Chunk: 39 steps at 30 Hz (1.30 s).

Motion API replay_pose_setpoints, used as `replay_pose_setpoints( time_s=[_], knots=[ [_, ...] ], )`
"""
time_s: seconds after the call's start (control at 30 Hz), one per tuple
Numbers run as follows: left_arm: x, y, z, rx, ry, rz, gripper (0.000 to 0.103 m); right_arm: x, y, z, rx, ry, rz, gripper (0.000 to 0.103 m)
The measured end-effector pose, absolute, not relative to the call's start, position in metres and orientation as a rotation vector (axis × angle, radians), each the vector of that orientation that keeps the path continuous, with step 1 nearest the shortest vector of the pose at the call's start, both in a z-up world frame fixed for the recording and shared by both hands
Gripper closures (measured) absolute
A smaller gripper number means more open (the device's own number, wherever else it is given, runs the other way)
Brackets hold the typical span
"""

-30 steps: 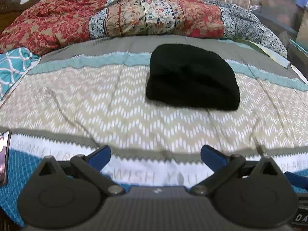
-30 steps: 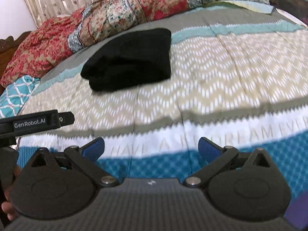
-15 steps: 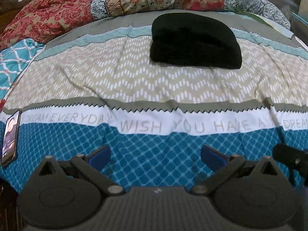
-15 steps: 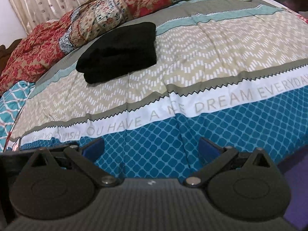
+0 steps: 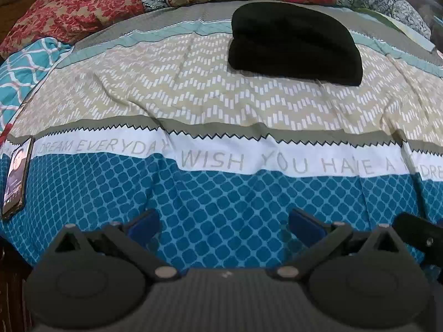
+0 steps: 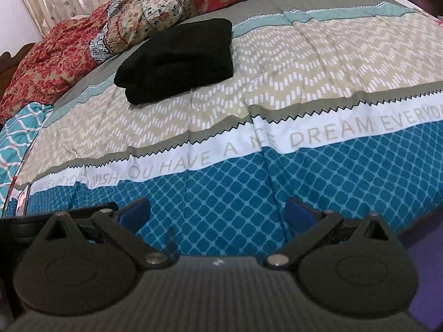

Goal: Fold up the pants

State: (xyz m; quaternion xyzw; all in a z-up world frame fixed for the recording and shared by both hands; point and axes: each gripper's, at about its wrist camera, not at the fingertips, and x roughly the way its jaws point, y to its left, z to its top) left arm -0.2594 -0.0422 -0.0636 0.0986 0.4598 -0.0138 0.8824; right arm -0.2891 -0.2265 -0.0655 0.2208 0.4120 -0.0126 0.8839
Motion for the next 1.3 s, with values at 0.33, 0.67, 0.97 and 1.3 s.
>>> replay_pose_setpoints(
  time_s=[0.33, 0.67, 0.97, 1.3],
  knots=[
    [-0.261, -0.052, -0.066, 0.215, 0.984, -0.079, 0.0, -0.291, -0.231, -0.065, 0.466, 0.85, -0.044, 0.0],
    [-0.262, -0.056, -0.068, 0.212, 1.006, -0.16, 0.0, -0.291, -0.234, -0.068, 0.489, 0.861, -0.044, 0.0],
    [-0.26, -0.056, -0.071, 0.206, 1.033, -0.195, 0.0, -0.29, -0.235, -0.07, 0.496, 0.872, -0.037, 0.0],
    [-0.257, -0.055, -0.076, 0.194, 1.057, -0.21, 0.0, -0.288, -0.237, -0.071, 0.488, 0.872, -0.037, 0.0]
  ],
)
